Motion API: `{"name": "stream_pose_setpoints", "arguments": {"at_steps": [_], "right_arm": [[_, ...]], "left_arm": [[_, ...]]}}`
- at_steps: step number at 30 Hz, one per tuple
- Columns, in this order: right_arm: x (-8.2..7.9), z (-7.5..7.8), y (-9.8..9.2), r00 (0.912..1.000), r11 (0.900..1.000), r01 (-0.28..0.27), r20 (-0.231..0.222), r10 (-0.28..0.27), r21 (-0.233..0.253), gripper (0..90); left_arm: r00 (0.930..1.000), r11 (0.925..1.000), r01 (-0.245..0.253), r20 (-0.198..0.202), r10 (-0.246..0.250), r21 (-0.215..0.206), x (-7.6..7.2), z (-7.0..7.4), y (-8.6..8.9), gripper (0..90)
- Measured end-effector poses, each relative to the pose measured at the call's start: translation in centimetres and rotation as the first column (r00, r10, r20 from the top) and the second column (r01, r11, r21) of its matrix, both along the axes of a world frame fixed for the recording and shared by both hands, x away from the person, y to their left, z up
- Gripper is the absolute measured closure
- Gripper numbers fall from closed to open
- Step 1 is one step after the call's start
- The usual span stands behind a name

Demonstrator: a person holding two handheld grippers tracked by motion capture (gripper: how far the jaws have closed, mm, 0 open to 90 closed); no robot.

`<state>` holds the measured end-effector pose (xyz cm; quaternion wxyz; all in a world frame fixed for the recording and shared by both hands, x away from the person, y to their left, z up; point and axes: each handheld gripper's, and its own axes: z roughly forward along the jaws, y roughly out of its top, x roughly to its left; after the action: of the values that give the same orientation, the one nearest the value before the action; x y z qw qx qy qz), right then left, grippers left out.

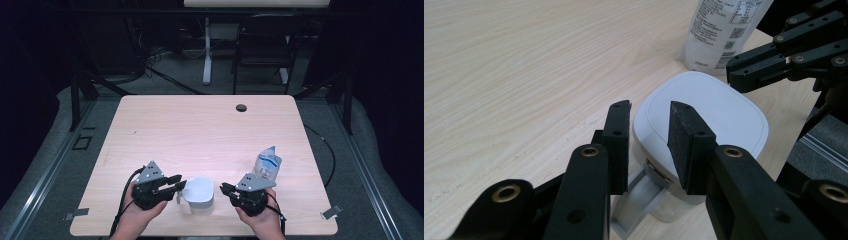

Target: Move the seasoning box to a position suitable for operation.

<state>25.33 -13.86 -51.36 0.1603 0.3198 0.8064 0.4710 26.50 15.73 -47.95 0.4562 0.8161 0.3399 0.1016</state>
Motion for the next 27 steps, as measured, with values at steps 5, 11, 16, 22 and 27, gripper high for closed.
{"name": "stream_pose_setpoints", "arguments": {"at_steps": [5, 11, 16, 22, 27], "right_arm": [[-0.03, 0.06, -0.02, 1.0000, 1.000, -0.004, -0.004, 0.004, 0.002, 90.0], [-0.07, 0.16, 0.02, 0.9992, 0.999, -0.034, -0.023, 0.034, -0.002, 90.0], [-0.10, 0.14, 0.22, 0.9993, 0.999, -0.028, -0.025, 0.027, -0.017, 90.0], [-0.11, 0.11, 0.22, 0.9994, 0.999, -0.025, -0.025, 0.024, -0.026, 90.0], [-0.20, 0.24, 0.27, 0.9992, 0.999, -0.033, -0.022, 0.032, -0.025, 90.0]], "left_arm": [[0.9998, 0.9998, 0.019, 0.001, -0.019, -0.003, -0.10, -0.06, -0.20, 66.2], [0.9997, 0.9997, 0.022, 0.007, -0.022, 0.012, -0.19, -0.14, -0.35, 61.7], [0.9991, 0.9991, 0.043, 0.003, -0.043, -0.002, -0.28, -0.20, -0.36, 69.0], [0.9982, 0.9981, 0.060, -0.001, -0.060, 0.018, -0.36, -0.41, -0.48, 79.8], [0.9982, 0.9980, 0.060, -0.005, -0.060, 0.019, -0.25, -0.55, -0.33, 85.3]]}}
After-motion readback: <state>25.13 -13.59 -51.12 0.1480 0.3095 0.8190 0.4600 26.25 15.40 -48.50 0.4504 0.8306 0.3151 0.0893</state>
